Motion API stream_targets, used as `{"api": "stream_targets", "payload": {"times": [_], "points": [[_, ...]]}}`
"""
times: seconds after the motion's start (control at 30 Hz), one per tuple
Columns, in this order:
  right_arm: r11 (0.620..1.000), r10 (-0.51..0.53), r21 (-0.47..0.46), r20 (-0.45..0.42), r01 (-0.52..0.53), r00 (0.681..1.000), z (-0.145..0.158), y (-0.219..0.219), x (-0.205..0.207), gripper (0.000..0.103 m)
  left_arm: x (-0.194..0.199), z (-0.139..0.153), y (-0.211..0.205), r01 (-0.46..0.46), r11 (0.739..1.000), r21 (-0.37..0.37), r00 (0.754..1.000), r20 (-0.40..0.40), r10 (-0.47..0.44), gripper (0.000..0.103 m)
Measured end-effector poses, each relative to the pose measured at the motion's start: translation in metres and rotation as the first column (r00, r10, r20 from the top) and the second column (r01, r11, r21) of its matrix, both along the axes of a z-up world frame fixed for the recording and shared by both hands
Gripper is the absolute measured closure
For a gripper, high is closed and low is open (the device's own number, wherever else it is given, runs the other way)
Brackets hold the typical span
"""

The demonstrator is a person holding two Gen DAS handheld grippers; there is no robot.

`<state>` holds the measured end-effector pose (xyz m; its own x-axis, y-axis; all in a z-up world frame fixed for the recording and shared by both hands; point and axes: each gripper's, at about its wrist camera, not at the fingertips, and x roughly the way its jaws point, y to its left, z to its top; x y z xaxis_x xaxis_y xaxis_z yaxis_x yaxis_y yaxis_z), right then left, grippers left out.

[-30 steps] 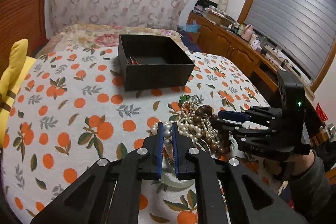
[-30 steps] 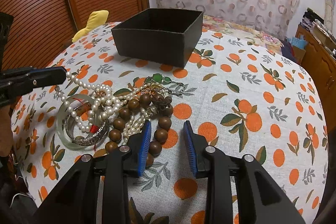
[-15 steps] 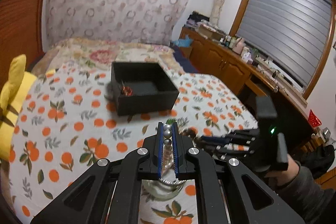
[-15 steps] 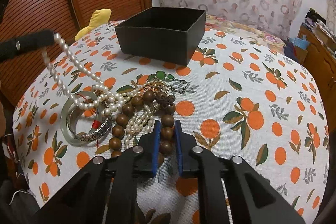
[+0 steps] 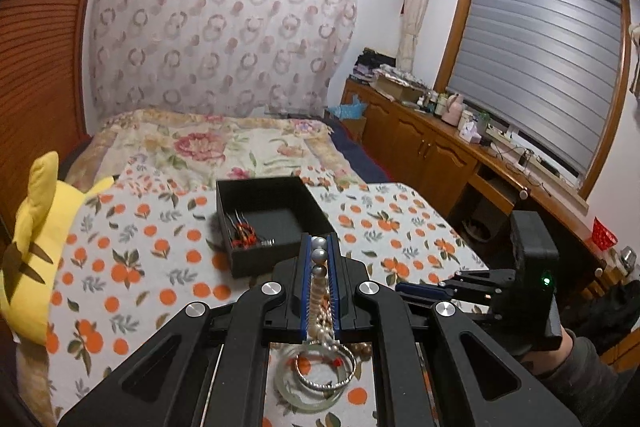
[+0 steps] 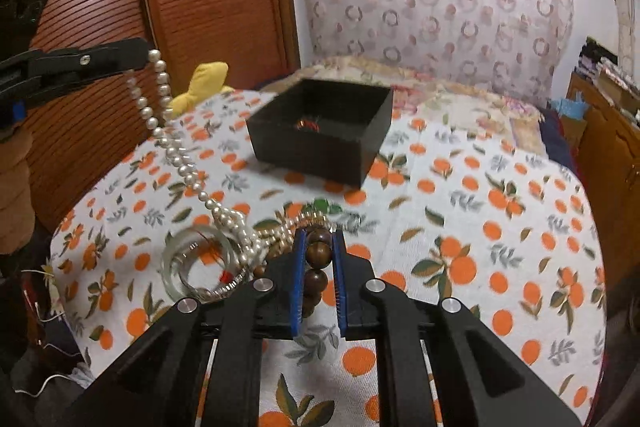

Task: Organize jewelry
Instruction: 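Grasp a pearl necklace with the left tool while the right tool grasps the wooden bead bracelet, then carry the pearls and wooden beads into the black box and open both tools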

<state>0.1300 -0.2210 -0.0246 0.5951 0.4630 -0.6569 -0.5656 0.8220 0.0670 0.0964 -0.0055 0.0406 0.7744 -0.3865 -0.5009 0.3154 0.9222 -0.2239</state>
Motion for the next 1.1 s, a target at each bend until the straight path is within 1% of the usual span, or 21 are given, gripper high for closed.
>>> {"api": "stream_targets", "payload": {"times": [0.33,0.6,0.9,1.1], "points": [[1.000,0.027,0.004,0.077,-0.027,0.997,0.035,0.004,-0.007,0.088,0.008,0.022,0.000,-0.012,1.000,0.019,0.999,0.041,0.011,0.096],[0.999,0.031,0.010,0.133,-0.033,0.991,0.062,0.005,-0.006,0.088,0.014,0.042,-0.002,-0.006,1.000,0.012,0.998,0.065,0.005,0.096],[0.999,0.034,0.018,0.164,-0.038,0.986,0.077,0.007,0.000,0.088,0.021,0.066,-0.009,-0.011,0.999,0.040,0.994,0.108,0.007,0.096],[0.999,0.038,0.021,0.171,-0.042,0.985,0.084,0.010,0.015,0.088,0.035,0.070,-0.009,-0.020,0.998,0.051,0.994,0.109,0.014,0.096]]}}
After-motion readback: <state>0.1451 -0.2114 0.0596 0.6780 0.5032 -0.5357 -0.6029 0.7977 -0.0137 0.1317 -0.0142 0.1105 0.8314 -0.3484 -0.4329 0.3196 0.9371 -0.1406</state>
